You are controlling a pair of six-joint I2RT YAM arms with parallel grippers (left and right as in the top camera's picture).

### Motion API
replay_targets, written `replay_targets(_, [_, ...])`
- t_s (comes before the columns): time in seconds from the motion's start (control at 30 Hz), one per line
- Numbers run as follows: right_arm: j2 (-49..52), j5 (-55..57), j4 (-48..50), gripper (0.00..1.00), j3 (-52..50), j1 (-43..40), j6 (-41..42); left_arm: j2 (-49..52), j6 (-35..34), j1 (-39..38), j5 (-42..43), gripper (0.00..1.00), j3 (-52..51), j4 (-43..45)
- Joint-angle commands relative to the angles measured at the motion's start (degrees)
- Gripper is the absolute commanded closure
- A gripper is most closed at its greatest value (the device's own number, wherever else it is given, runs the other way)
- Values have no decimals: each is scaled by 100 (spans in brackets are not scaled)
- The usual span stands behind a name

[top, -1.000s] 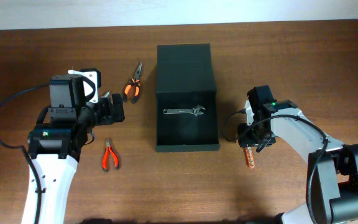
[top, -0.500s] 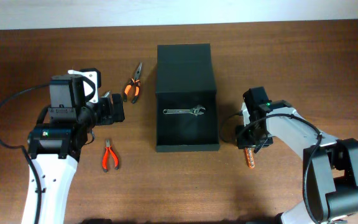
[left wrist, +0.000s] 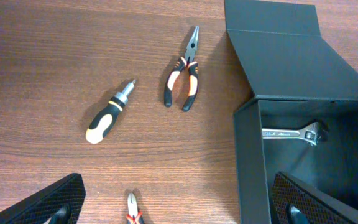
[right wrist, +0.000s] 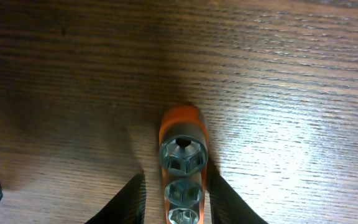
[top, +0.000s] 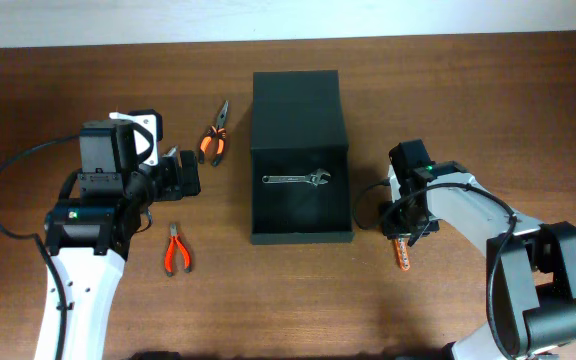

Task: Pack container
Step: 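Lower the right gripper onto the orange socket rail and grasp it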

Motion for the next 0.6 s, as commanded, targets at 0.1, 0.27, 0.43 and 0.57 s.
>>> replay_targets(0.1, [155, 74, 15, 75, -48, 44, 74, 9, 111, -22, -42, 1, 98, 11])
replay_targets(0.27, [155, 72, 13, 83, -48, 44, 101, 9, 111, -22, -42, 1, 98, 11])
replay_targets(0.43, [153, 72, 13, 89, -48, 44, 177, 9, 111, -22, -42, 1, 98, 11])
replay_targets(0.57, [153, 72, 17, 89, -46, 44, 177, 9, 111, -22, -42, 1, 98, 11])
